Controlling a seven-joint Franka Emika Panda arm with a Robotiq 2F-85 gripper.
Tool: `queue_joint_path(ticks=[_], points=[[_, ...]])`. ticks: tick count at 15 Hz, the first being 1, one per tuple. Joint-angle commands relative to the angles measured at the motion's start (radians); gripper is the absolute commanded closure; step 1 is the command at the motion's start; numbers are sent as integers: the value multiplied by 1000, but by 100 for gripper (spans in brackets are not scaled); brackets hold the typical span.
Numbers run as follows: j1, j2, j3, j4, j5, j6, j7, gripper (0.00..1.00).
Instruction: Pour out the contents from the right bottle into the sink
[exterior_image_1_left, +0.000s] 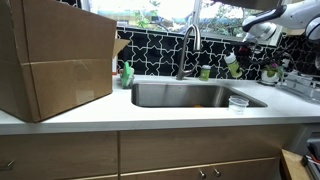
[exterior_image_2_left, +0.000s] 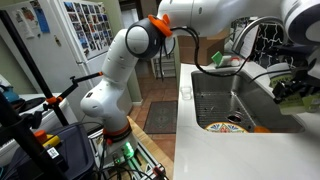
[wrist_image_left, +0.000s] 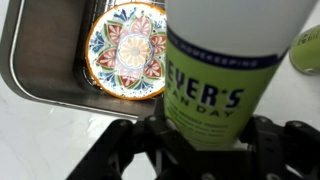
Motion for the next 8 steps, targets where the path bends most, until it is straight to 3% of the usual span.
queue_joint_path(ticks=[1,8], points=[[-72,43,49,22,94,64,44,62],[-107,97,61,-9,241,240,65,62]])
